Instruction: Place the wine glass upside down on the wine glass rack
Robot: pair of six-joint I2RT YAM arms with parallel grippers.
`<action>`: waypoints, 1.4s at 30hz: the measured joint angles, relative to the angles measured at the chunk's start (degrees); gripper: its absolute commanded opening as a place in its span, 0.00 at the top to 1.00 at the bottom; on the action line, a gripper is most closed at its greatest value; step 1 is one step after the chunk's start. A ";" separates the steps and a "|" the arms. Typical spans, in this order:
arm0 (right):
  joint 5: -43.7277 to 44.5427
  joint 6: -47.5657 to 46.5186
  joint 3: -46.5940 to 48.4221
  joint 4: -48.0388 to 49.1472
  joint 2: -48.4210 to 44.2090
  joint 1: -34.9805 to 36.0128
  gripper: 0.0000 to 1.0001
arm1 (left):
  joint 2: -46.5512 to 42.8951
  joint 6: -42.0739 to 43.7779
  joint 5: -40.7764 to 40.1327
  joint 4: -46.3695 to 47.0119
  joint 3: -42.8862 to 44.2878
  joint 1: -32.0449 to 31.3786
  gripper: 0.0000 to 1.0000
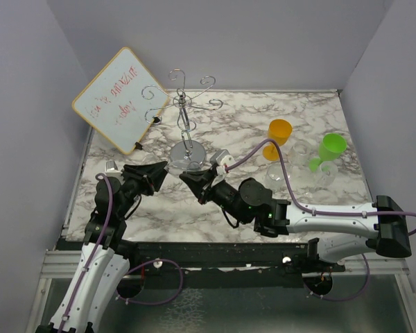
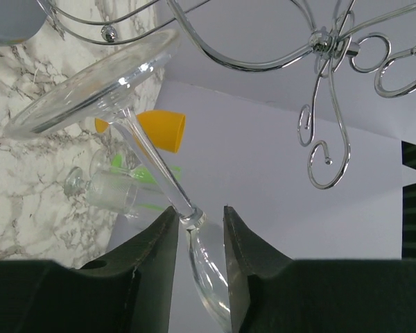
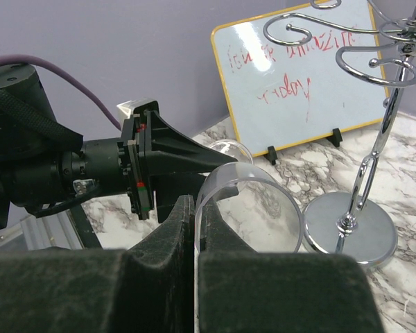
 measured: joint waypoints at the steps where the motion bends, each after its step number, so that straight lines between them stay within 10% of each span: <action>1: -0.07 0.07 -0.13 0.35 0.00 0.00 0.99 | 0.04 -0.07 -0.28 0.17 0.00 0.00 0.70; 14: -3.69 1.57 -4.83 5.49 -0.76 -0.07 0.99 | -0.22 -4.07 -2.75 5.33 -4.13 -0.02 0.69; 20: -4.87 2.03 -6.54 6.51 -1.81 -0.07 0.99 | -2.40 -7.17 -4.61 8.48 -6.38 -0.02 1.00; 27: -5.11 4.90 -7.19 6.32 -2.86 0.00 0.38 | -3.74 -11.85 -7.23 11.32 -7.17 -0.07 1.00; 34: -2.25 8.74 -10.62 5.51 -7.78 0.00 0.27 | -1.84 -5.38 -8.87 17.22 -8.98 -0.07 1.00; 42: 5.31 10.19 -11.98 -2.62 -15.23 0.00 0.21 | 9.33 20.57 -7.76 15.19 4.17 -0.07 1.00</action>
